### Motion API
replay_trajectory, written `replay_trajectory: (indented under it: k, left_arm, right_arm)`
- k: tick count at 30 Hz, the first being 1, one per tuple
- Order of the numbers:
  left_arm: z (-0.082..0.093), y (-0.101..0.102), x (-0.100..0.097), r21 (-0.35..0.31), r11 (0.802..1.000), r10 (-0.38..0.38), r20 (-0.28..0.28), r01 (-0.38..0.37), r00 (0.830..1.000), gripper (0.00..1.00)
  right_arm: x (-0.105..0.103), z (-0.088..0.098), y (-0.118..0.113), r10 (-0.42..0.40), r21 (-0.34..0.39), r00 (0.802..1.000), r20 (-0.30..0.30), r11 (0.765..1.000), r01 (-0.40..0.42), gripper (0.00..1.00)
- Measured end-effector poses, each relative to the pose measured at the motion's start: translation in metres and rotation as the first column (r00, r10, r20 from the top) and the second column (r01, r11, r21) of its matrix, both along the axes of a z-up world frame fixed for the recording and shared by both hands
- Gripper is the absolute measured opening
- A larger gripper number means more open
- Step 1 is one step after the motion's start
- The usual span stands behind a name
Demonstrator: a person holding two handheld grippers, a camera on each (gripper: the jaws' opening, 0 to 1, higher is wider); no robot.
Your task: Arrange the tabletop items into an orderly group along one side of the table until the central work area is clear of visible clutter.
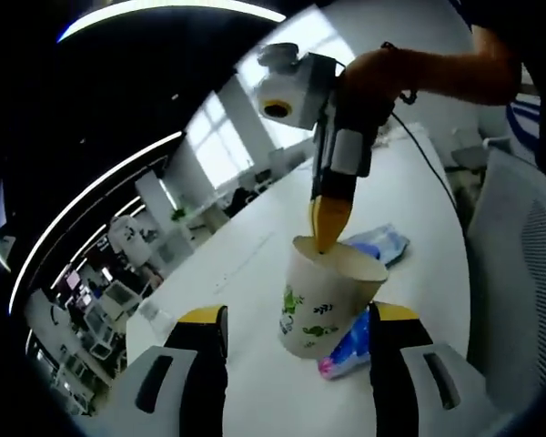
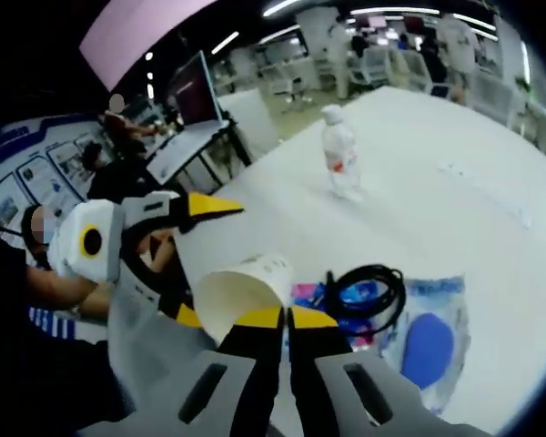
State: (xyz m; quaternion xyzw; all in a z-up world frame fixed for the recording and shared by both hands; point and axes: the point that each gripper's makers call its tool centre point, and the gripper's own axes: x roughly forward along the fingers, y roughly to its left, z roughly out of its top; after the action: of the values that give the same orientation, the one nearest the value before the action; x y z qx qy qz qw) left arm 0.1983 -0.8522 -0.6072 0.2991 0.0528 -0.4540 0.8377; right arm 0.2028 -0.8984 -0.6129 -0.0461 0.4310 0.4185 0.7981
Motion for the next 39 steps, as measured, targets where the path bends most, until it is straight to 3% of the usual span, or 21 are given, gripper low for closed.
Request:
replay_trajectory:
  k: [6,10,16,22,30,33,39]
  left_arm:
    - [-0.002,-0.013,-0.006,0.093,0.993,-0.078,0.055,0.073,0.995,0.57]
    - [-0.006,-0.020,-0.011,0.119,0.988,-0.106,0.050,0.100,0.993,0.53]
    - [-0.010,-0.029,-0.017,0.135,0.984,-0.127,0.049,0.120,0.991,0.50]
    - [-0.013,-0.033,-0.023,0.141,0.981,-0.136,0.028,0.131,0.990,0.40]
    - [-0.015,-0.030,-0.027,0.134,0.984,-0.117,0.011,0.115,0.993,0.40]
    - [-0.014,-0.029,-0.029,0.106,0.988,-0.107,-0.020,0.108,0.994,0.40]
    - [-0.008,-0.028,-0.033,-0.065,0.996,-0.077,-0.161,0.067,0.984,0.39]
  right_arm:
    - [-0.003,0.000,0.000,0.064,-0.049,0.998,0.030,0.997,-0.062,0.00]
    - [-0.003,0.001,0.000,0.088,-0.074,0.995,0.047,0.994,-0.085,0.00]
    - [-0.005,0.002,0.000,0.139,-0.097,0.988,0.071,0.986,-0.132,0.00]
    - [-0.005,0.003,-0.001,0.142,-0.097,0.987,0.070,0.986,-0.135,0.00]
    - [-0.010,0.004,0.004,0.142,-0.072,0.989,0.035,0.988,-0.139,0.00]
    - [-0.010,0.004,0.005,0.137,-0.058,0.990,0.021,0.989,-0.135,0.00]
    - [-0.012,0.011,0.009,0.124,0.013,0.992,-0.010,0.992,-0.124,0.00]
